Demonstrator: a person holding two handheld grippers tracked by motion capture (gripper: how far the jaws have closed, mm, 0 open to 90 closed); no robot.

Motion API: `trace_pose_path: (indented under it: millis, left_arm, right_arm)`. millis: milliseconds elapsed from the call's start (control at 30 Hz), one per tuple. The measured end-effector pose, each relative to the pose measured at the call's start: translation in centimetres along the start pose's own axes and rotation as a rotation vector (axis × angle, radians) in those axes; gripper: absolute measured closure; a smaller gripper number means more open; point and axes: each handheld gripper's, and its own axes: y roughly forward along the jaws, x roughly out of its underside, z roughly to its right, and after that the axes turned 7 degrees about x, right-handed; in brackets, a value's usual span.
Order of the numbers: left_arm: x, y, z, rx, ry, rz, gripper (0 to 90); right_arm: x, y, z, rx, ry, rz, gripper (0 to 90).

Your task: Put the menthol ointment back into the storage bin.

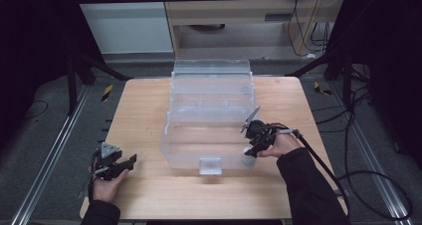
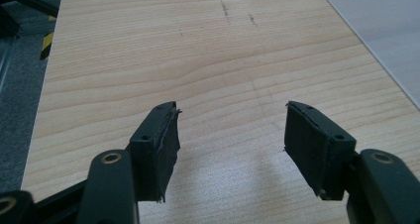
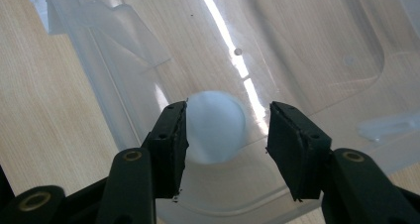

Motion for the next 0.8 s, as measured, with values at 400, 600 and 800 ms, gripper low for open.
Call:
trace_pose_path:
  millis: [400,600,800]
  left_arm:
    - [0.0,0.0,0.0,-0.001,-0.002,0.003,37.7]
    - [0.0,-0.1,0.1,0.002,0.001,0.006,37.7]
    - [-0.1,-0.1,0.2,0.003,0.0,0.006,37.7]
  right_arm:
    - [0.2,-1.1,0.3,0.028,0.06,0.083,42.6]
    - [0.8,-2.8,0.3,0.066,0.114,0.194,36.3]
    - [2.5,-4.9,0.5,0.167,0.202,0.329,28.6]
